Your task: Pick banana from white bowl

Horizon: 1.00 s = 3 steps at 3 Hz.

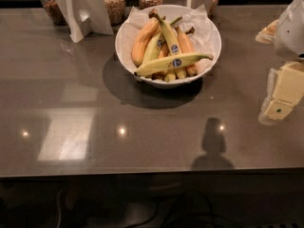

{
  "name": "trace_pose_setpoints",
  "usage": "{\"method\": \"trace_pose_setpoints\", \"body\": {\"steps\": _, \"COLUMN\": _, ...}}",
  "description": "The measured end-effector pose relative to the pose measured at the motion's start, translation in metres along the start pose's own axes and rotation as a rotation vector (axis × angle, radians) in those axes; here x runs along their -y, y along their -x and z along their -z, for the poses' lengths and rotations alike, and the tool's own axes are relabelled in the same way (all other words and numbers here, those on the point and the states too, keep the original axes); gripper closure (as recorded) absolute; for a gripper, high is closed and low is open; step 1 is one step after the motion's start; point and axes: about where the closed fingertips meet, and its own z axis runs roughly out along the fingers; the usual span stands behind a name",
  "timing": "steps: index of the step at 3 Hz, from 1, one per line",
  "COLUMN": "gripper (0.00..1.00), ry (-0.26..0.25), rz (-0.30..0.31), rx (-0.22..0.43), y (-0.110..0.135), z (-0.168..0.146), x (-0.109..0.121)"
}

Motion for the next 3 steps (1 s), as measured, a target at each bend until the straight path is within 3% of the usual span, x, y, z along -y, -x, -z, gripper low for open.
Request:
{"method": "trace_pose_setpoints", "body": {"steps": 1, "gripper": 0.00, "ry": -0.010, "rz": 0.001, "rx": 0.015, "y": 0.004, "z": 0.000, "x": 0.003}}
{"method": "trace_pose_setpoints", "body": {"steps": 3, "gripper": 0.00, "ry": -0.064, "rz": 0.013, "rx": 0.117, "y": 0.037, "z": -0.018, "x": 0.039}}
